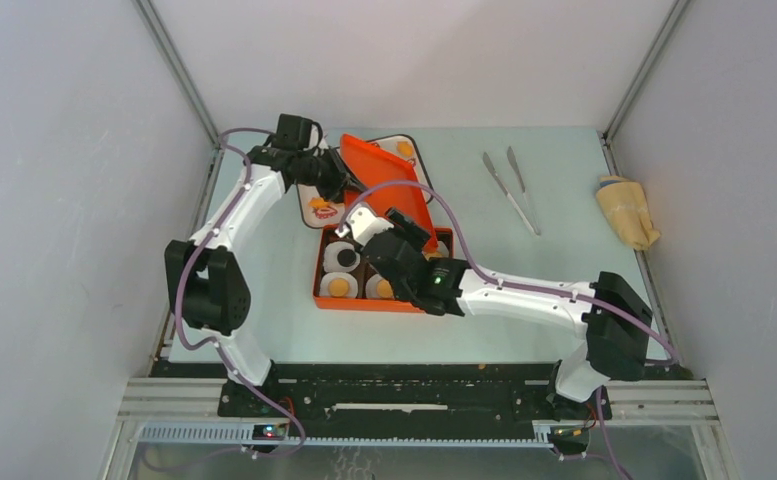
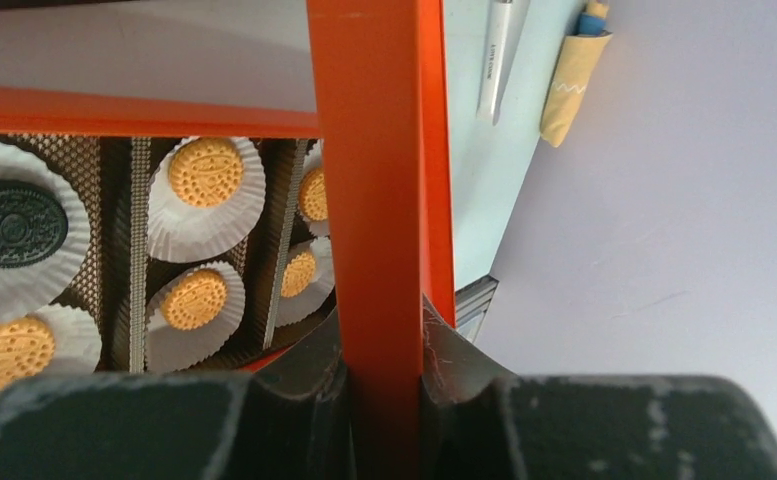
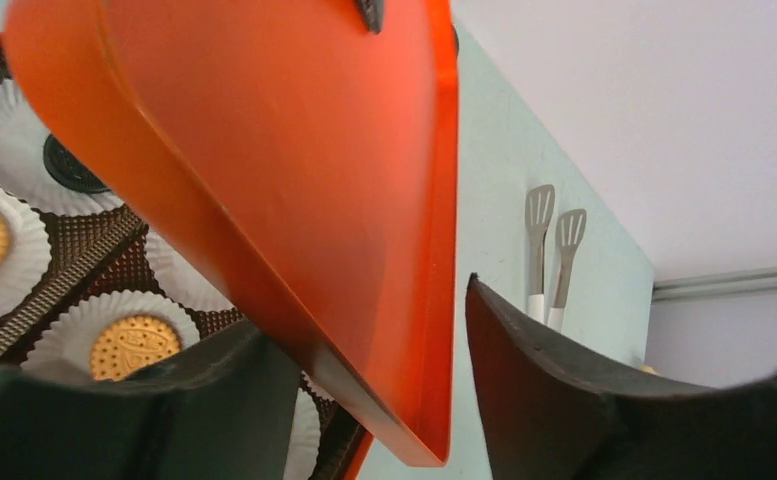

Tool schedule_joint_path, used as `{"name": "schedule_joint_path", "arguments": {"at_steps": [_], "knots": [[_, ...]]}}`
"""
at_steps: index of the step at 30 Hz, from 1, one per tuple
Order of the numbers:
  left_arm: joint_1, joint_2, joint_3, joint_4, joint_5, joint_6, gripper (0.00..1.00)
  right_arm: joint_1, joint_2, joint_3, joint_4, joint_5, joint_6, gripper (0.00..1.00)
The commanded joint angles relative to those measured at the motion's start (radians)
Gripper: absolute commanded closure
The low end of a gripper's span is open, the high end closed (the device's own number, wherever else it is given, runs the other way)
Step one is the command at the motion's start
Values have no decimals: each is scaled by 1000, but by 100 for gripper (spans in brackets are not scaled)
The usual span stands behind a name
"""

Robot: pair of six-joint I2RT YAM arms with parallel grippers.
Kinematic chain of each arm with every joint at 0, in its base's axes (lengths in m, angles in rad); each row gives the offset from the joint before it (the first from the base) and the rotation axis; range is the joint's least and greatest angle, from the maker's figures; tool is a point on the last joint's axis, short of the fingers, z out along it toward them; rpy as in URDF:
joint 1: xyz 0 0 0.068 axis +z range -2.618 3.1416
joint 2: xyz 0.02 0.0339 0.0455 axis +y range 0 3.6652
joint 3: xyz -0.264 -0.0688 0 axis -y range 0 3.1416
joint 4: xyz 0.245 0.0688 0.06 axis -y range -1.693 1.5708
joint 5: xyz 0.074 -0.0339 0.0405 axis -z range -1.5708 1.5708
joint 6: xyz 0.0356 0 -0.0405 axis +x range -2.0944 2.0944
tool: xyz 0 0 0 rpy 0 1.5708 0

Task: Pack the cookies

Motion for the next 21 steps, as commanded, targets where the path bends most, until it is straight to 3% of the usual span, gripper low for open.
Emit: {"name": "schedule_joint_path", "arguments": {"at_steps": [1,7,10,12,14,17,21], "knots": [[-8,-93,-14,67,111,21,100,-50,22,42,17,-15,27,41],[-9,-86,5,67,145,30,100,-69,21,42,28,-27,38,84],[-9,-75,11,67,163,34,100,-78,5,42,55,-38,35,97],[-9,-65,24,69,159,45,94,-84,-7,46,53,-50,44,100],[-9,-53,45,69,149,57,79,-92,-23,59,19,-67,74,100],[-8,-35,90,72,131,62,65,-109,-60,65,-21,-90,112,100],[-6,-11,197,83,97,65,53,-138,-124,87,-108,-161,175,100]]}}
